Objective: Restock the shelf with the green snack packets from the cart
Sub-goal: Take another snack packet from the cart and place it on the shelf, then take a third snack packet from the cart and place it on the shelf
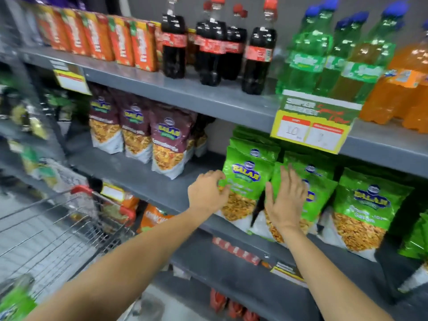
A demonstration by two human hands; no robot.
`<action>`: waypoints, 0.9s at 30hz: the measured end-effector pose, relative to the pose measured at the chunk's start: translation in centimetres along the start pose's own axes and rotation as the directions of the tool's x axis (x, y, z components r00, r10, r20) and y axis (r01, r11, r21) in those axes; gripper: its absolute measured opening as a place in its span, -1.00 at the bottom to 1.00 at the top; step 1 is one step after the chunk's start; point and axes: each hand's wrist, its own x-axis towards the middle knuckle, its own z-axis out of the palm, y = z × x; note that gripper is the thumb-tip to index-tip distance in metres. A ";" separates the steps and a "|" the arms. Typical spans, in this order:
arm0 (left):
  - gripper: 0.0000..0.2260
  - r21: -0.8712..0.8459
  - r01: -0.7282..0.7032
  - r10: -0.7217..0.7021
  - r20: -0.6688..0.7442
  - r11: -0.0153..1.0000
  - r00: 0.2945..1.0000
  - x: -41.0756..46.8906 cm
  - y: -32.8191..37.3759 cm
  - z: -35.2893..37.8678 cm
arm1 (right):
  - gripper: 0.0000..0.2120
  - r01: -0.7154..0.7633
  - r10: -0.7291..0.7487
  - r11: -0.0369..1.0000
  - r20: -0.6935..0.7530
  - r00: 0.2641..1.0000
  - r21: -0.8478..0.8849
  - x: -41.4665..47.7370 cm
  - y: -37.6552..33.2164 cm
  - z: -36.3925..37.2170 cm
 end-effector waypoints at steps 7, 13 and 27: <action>-0.55 0.367 0.149 -0.098 -0.154 0.918 0.983 -4.5 -14.7 -10.3 | -0.49 0.445 -0.486 0.864 0.157 0.860 0.234 -1.1 -16.0 7.8; -0.44 0.461 0.483 -0.387 -0.291 0.745 0.875 -12.3 -27.4 -18.6 | -0.48 0.619 -0.753 0.648 0.250 0.609 0.445 -7.5 -32.7 13.9; -0.31 0.163 0.921 -0.897 -0.220 0.354 0.384 -25.7 -52.0 -14.8 | -0.50 0.620 -0.871 0.332 0.483 -0.087 0.711 -29.8 -53.0 30.7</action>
